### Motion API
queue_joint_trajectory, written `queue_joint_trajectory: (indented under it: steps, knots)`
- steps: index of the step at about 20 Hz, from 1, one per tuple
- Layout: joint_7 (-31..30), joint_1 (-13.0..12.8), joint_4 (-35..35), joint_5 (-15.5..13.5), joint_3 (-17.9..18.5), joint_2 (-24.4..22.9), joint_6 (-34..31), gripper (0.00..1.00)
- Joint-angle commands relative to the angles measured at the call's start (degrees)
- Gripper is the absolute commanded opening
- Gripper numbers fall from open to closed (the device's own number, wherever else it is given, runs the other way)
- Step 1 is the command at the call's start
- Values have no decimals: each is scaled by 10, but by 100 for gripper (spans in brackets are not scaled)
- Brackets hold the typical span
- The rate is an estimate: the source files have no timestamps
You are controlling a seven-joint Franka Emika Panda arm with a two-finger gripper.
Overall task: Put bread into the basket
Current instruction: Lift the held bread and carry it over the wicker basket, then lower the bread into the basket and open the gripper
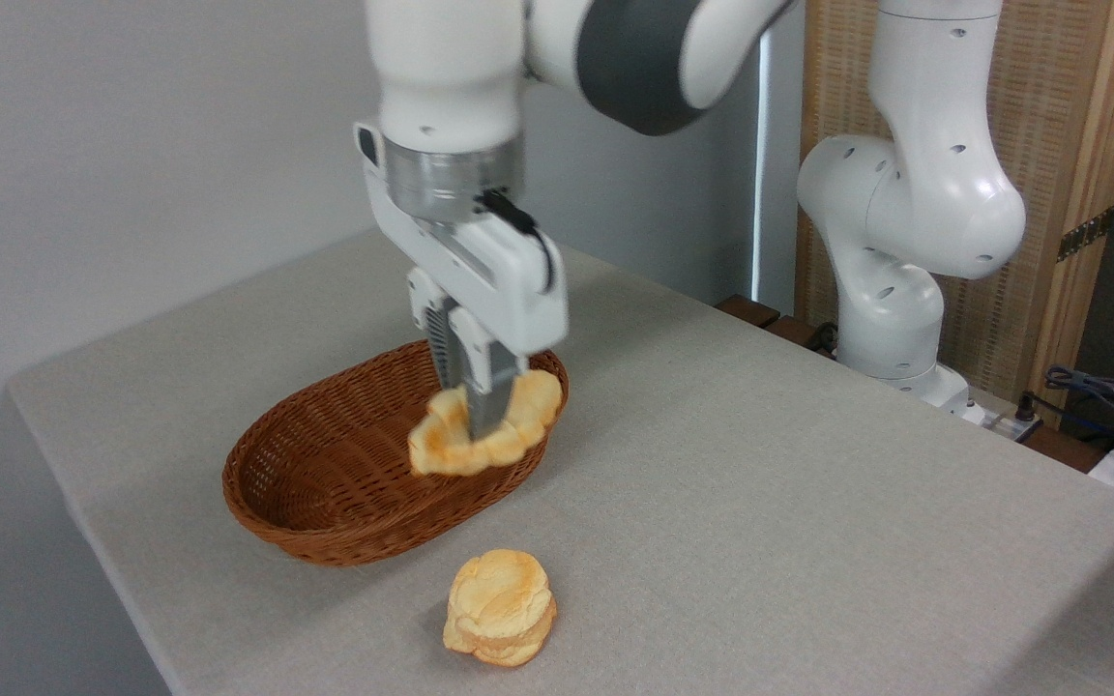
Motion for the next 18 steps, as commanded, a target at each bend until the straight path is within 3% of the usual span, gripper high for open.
queue_joint_trajectory:
  steps: [1, 5, 8, 9, 12, 18]
  knots:
    - [7, 0, 8, -9, -49, 21, 17, 37]
    - [7, 0, 8, -9, -87, 51, 18, 39]
    - [6, 0, 8, -7, -108, 72, 38, 86]
    - [5, 0, 8, -6, -114, 78, 48, 95]
    - [4, 0, 8, -6, -116, 87, 60, 100]
    - [4, 0, 8, -9, -115, 88, 64, 100]
